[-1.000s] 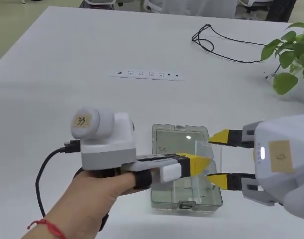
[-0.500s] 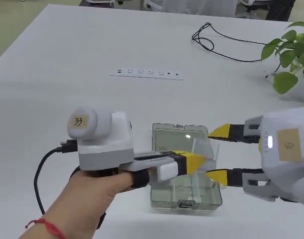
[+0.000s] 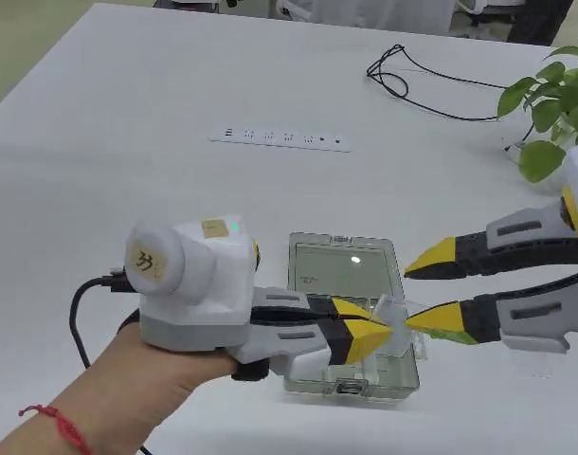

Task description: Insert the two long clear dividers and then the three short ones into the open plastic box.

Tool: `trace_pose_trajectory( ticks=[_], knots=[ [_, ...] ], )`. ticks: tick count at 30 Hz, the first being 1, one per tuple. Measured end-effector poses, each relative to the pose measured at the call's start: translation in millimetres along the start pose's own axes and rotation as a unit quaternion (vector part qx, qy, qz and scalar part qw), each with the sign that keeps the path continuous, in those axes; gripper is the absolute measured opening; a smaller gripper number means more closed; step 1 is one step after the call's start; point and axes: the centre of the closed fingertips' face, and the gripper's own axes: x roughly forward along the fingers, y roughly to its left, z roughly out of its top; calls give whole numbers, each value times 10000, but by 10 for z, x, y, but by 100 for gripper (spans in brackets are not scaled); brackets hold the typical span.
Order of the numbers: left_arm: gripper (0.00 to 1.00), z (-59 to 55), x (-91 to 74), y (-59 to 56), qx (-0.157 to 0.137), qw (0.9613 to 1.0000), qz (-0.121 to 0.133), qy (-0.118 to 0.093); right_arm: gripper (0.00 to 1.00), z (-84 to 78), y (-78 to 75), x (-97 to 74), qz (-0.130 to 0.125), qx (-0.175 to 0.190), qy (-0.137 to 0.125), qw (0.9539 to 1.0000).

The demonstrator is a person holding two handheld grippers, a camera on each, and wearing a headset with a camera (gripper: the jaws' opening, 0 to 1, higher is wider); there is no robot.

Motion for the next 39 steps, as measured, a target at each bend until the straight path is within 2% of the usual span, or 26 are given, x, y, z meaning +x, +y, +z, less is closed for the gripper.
trace_pose_trajectory(
  ticks=[2, 3, 8, 17, 25, 39],
  knots=[
    [0, -10, -7, -30, 112, 9999, -45, 30, 21, -11, 8, -3, 117, 37, -16, 9999],
    [0, -21, -10, -49, 192, 9998, -89, 66, 20, -3, 55, 1, 295, 98, -59, 9995],
    [0, -20, -14, -146, 437, 9986, -305, 44, 14, 43, 226, 18, 802, 128, -139, 9966],
    [0, -6, -39, -217, 578, 9973, -451, -16, 8, 61, 356, 53, 1209, 102, -101, 9926],
    [0, -12, -46, -252, 634, 9967, -505, -33, 3, 65, 399, 70, 1406, 103, -84, 9900],
    [0, -24, -63, -234, 642, 9969, -458, -66, 2, 66, 404, 92, 1450, 160, -125, 9892]
  ],
)
